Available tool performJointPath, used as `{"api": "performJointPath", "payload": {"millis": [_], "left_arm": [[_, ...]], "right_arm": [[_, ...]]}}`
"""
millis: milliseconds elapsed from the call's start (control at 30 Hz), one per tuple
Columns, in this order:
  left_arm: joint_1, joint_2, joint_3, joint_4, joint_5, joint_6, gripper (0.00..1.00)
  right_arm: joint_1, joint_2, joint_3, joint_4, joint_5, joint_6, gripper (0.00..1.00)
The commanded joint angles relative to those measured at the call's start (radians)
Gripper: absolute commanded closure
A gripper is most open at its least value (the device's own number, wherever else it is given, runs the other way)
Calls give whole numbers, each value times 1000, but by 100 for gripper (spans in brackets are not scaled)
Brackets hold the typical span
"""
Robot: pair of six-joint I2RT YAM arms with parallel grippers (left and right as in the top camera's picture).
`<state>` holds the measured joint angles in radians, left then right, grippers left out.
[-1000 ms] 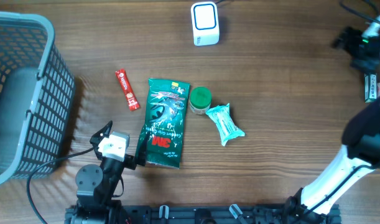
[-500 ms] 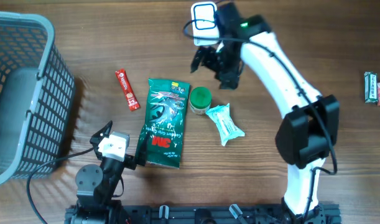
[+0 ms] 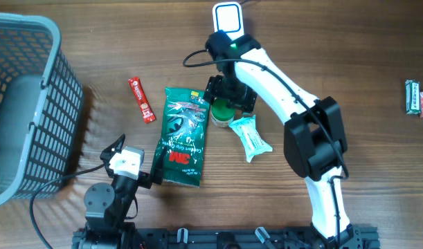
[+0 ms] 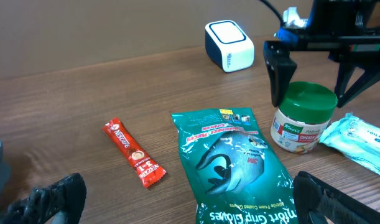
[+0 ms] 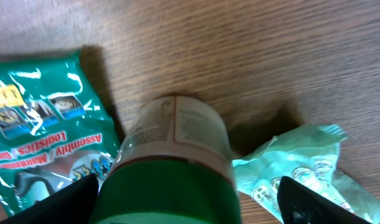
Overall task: Scan the item barcode
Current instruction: 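Reach the right gripper over the green-capped jar and grasp it, then lift the green-capped jar up toward the scanner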
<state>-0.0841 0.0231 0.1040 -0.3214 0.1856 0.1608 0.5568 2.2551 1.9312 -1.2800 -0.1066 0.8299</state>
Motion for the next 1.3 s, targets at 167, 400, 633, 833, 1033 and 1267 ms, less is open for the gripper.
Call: {"api": "performJointPath", "payload": {"millis": [167, 400, 633, 833, 1033, 1267], "left_arm": [[-3, -3, -5, 1, 15, 15, 0], [-3, -3, -5, 1, 15, 15, 0], [-3, -3, -5, 1, 15, 15, 0], [-3, -3, -5, 1, 15, 15, 0], [-3, -3, -5, 1, 15, 15, 0], [-3, -3, -5, 1, 15, 15, 0]], "right_arm": [[16, 22, -9, -59, 22, -232, 45], [5, 21, -7, 55, 129, -1019, 0], [9, -15, 54, -95, 177, -853, 0], [8, -127, 61, -106, 48, -446, 0], [5, -148, 58, -142, -6, 431, 0], [5, -124, 56, -77, 82, 741, 0]]}}
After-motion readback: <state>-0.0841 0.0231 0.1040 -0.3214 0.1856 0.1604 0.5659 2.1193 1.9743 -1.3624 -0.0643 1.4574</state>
